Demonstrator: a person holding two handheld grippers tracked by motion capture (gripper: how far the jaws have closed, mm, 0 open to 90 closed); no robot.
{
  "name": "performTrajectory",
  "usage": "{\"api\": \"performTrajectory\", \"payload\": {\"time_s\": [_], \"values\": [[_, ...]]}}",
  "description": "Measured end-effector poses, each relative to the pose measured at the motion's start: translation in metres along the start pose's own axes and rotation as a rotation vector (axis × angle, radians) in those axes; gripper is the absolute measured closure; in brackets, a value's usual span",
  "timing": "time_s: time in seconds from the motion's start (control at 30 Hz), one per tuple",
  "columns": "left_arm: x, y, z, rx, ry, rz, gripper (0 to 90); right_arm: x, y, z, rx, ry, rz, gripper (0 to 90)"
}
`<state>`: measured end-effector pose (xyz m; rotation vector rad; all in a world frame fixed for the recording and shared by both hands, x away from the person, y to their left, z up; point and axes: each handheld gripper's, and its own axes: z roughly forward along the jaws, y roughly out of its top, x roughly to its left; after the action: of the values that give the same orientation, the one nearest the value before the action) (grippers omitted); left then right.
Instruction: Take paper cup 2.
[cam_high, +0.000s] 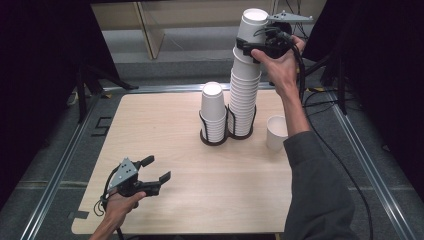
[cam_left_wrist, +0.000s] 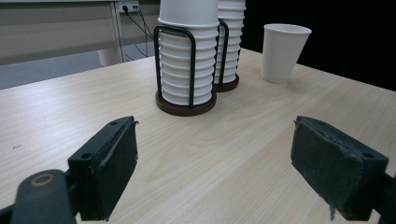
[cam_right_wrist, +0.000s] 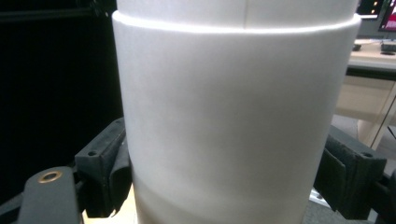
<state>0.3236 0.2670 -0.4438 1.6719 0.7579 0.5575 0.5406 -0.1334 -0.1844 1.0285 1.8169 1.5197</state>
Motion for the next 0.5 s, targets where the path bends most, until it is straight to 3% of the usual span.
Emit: {"api": "performTrajectory", "payload": {"time_s": [0.17, 0.23, 0.27, 0.3, 0.5], "values": [[0.000, 0.000, 0.000, 0.003, -0.002, 0.005, 14.6, 0.003, 0.015, -0.008, -0.034, -0.001, -0.001, 17.3], [0.001, -0.001, 0.003, -0.025, -0.018, 0.013, 14.6, 0.005, 0.023, -0.013, -0.048, -0.005, -0.014, 17.3], [0.001, 0.000, 0.002, -0.017, -0.013, 0.015, 14.6, 0.006, 0.028, -0.016, -0.063, -0.012, -0.031, 17.3], [0.000, 0.000, 0.000, 0.004, -0.002, 0.004, 14.6, 0.007, 0.031, -0.018, -0.070, 0.000, -0.018, 17.3], [0.000, 0.000, 0.001, 0.004, -0.006, 0.003, 14.6, 0.016, 0.049, -0.037, -0.105, 0.011, -0.035, 17.4]]}}
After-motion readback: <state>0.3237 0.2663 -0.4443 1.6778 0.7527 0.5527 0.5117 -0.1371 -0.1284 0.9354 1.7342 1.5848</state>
